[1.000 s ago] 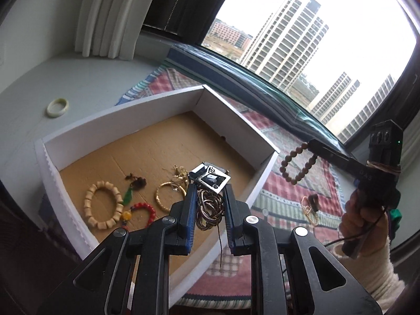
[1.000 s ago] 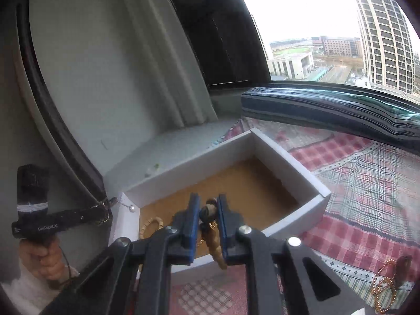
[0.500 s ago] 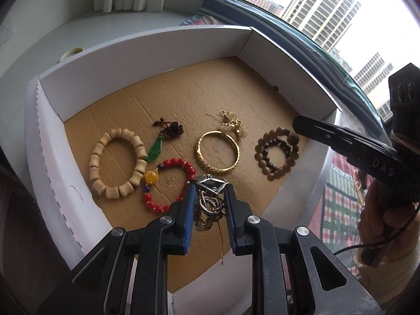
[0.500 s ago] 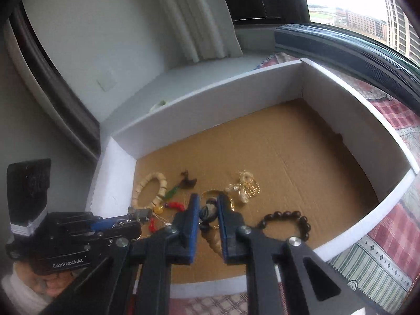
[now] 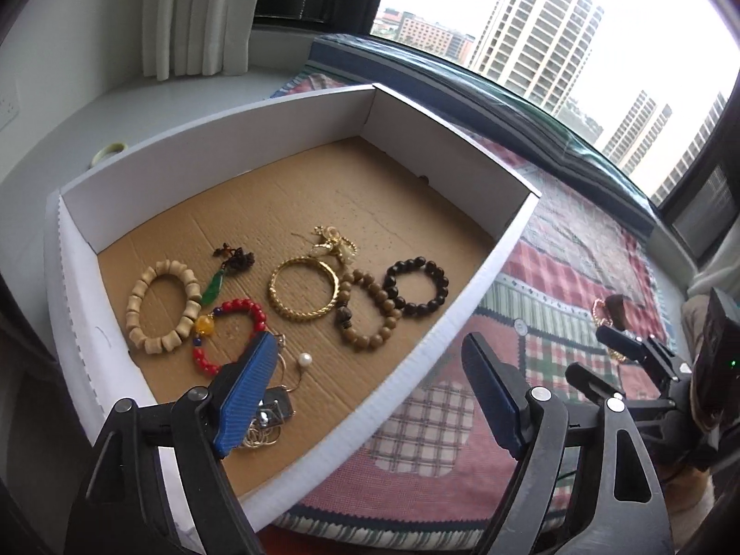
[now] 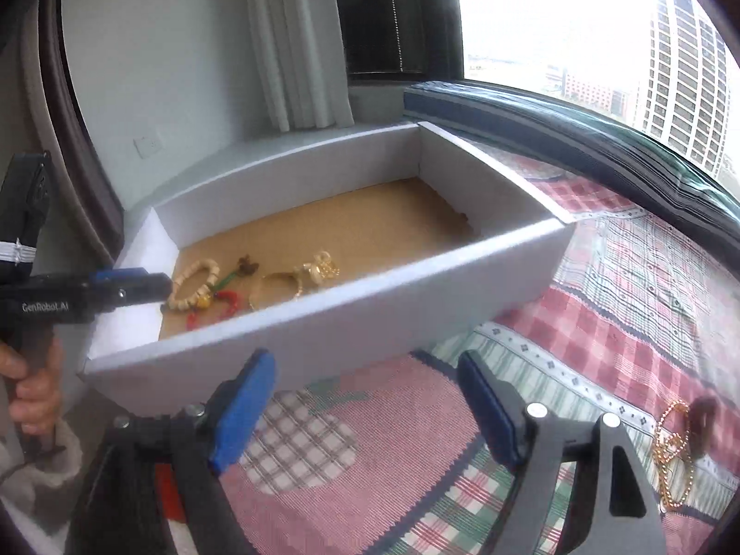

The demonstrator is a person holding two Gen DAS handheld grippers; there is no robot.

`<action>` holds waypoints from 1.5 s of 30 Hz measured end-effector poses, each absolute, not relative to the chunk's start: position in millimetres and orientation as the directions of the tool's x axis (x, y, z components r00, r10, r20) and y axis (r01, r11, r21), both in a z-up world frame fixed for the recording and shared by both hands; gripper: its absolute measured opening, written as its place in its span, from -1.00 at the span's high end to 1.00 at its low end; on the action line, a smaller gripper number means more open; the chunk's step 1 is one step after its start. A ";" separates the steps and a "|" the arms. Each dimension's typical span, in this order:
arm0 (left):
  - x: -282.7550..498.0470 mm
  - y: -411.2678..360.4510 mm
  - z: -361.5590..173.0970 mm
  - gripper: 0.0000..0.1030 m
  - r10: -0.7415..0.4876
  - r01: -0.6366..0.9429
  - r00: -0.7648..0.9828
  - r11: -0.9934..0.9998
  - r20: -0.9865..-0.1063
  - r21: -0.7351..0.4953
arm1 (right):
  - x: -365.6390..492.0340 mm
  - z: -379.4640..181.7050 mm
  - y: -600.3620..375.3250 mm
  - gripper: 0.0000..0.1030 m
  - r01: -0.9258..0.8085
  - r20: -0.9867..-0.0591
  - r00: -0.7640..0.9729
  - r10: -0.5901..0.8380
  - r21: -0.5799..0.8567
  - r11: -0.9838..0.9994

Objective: Organize jewelry
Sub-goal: 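Move both tools back toward the amber bead bracelet and black watch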

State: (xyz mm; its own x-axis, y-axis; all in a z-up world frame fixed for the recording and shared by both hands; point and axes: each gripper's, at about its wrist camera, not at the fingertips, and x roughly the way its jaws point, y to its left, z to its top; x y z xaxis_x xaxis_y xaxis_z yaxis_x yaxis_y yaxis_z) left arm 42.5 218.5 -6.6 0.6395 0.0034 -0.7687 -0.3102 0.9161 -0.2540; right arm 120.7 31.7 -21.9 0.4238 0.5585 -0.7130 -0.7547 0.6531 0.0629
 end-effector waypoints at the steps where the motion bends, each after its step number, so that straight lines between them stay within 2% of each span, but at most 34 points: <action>1: 46.2 204.2 -5.8 -0.66 -0.017 -0.278 0.645 0.926 -0.764 -0.255 | 118.6 -30.8 12.5 -0.61 -0.727 -0.721 0.452 0.525 0.043 0.685; 6: 72.9 126.3 -17.5 -0.67 -0.136 -0.098 0.605 0.965 -0.785 -0.242 | 115.6 -71.4 -100.1 -0.61 -0.516 -0.762 0.535 0.366 0.049 0.855; 11: 94.2 57.7 -35.5 -0.67 -0.258 0.055 0.535 0.961 -0.804 -0.272 | 113.9 -88.2 -192.7 -0.61 -0.285 -0.763 0.622 0.177 -0.010 0.959; 17: 98.5 3.6 -51.3 -0.67 -0.214 0.120 0.483 0.977 -0.849 -0.178 | 115.3 -99.4 -258.1 -0.61 -0.116 -0.763 0.640 0.090 0.020 0.993; 25: 99.7 -8.7 -65.7 -0.66 -0.236 0.128 0.412 0.971 -0.880 -0.201 | 111.0 -109.9 -276.2 -0.61 -0.090 -0.757 0.647 0.095 0.047 0.995; 32: 97.9 -23.8 -62.2 -0.66 -0.193 0.160 0.438 0.978 -0.878 -0.135 | 108.9 -116.2 -278.6 -0.61 -0.093 -0.764 0.636 0.109 0.065 0.994; 45: 97.2 -27.6 -63.2 -0.65 -0.253 0.189 0.416 0.964 -0.874 -0.189 | 109.1 -115.6 -277.8 -0.61 -0.092 -0.765 0.635 0.114 0.071 0.993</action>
